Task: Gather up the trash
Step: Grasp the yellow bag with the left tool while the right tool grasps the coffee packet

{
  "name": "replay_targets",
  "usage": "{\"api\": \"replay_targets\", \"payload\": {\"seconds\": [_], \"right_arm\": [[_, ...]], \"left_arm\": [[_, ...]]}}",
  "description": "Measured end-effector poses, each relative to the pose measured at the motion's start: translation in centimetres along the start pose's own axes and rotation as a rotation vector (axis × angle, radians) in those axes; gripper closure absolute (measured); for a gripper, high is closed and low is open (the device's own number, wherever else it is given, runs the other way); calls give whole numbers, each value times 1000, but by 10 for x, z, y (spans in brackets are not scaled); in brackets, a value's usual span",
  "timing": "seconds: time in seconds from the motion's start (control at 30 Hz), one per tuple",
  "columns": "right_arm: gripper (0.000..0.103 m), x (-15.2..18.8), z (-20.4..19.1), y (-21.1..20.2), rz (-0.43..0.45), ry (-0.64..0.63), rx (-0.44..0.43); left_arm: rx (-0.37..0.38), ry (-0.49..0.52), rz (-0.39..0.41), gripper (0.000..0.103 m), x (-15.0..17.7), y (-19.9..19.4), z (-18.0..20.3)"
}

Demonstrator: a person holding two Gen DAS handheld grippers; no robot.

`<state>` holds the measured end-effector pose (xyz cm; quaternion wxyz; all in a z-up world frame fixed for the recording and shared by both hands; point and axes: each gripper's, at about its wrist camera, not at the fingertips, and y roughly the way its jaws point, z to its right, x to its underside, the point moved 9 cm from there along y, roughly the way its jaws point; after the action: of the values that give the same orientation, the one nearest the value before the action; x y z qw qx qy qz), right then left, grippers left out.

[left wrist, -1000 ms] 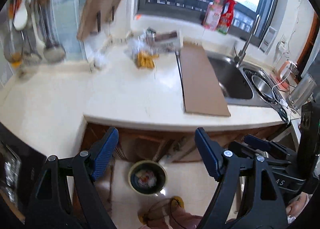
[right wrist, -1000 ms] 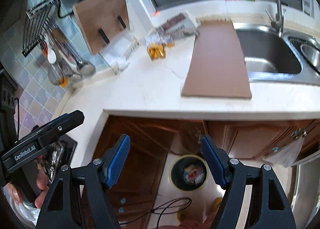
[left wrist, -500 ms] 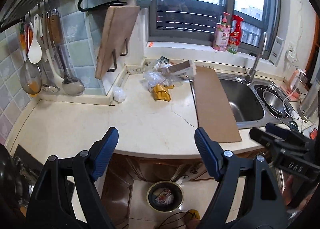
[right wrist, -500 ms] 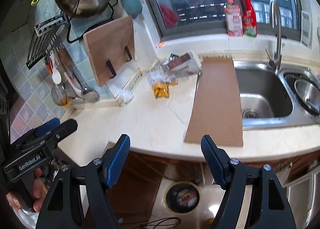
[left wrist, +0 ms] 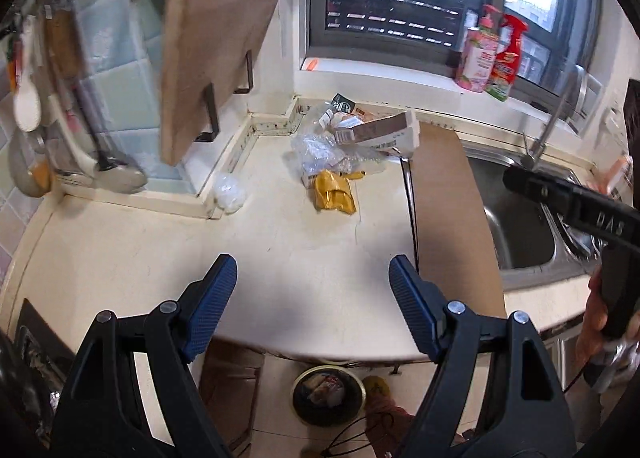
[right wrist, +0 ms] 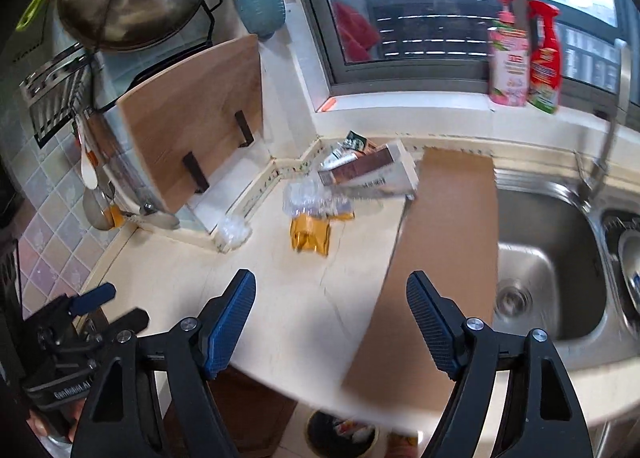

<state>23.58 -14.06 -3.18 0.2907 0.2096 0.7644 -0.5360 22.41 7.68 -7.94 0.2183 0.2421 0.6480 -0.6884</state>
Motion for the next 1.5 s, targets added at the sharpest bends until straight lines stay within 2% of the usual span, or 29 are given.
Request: {"api": "replay_targets", "payload": {"seconds": [0.13,0.27,0.47,0.7,0.97,1.1,1.23,1.5], "right_arm": [[21,-68,26,52,-30,-38,-37],[15,-133,55,106,-46,-82,-58],[15,-181,89,201,-92,-179,-68],[15,-183,105,290,-138,-302,-92],[16,-148,89,342,-173,-436,-124],[35,-139,89,355,-192,-465,-175],[48,-118,73,343,-187,-534,-194],[86,-93,56,330,-199,-580,-255]], "left_arm": [[14,-60,-66,27,-34,51,7],[-23,-93,-115,27,-60,105,10],[-25,-187,-201,27,-76,184,11],[-42,-224,-261,27,-74,246,6],[-42,-258,-316,27,-63,292,-1],[-46,-277,-339,27,-55,303,-6],[-38,-304,-360,27,-48,314,-9],[-47,-312,-393,27,-42,335,-6]]}}
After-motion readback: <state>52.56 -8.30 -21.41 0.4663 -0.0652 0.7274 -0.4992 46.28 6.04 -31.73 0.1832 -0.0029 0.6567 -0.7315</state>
